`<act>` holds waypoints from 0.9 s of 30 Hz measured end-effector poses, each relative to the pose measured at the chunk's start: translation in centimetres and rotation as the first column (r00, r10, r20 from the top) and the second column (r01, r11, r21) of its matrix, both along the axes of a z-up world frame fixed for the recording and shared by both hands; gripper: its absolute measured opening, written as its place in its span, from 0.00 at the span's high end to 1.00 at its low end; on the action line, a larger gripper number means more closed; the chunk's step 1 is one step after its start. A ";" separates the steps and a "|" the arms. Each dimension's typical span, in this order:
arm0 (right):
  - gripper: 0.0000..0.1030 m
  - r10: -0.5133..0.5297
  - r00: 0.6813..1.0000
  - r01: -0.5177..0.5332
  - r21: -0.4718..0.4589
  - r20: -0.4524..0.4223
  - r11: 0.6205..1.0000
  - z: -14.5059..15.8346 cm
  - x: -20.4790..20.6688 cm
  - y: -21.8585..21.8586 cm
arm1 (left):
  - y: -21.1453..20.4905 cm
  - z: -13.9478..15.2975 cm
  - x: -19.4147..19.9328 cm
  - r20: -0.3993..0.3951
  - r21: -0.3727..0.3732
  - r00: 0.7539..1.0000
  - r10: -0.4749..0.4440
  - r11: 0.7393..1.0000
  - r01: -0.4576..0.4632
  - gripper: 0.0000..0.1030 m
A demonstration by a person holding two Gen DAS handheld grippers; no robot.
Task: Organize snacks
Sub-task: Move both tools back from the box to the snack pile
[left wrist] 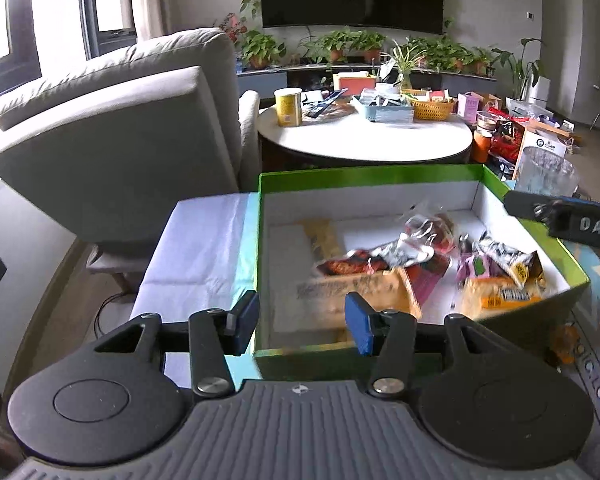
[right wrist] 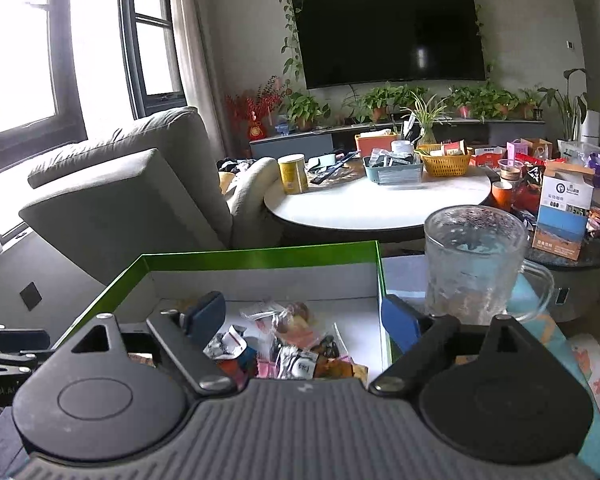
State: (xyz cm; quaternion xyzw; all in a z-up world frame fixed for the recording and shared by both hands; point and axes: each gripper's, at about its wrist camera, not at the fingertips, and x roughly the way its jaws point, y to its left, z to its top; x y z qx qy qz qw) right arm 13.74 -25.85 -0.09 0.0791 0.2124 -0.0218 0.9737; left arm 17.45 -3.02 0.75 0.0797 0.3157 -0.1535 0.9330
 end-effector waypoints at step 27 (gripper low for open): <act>0.53 0.089 0.984 -0.092 -0.010 -0.156 0.996 -3.5 -9.6 2.9 | 8.0 -3.6 -5.2 -0.129 -0.006 0.976 0.176 0.984 -0.178 0.55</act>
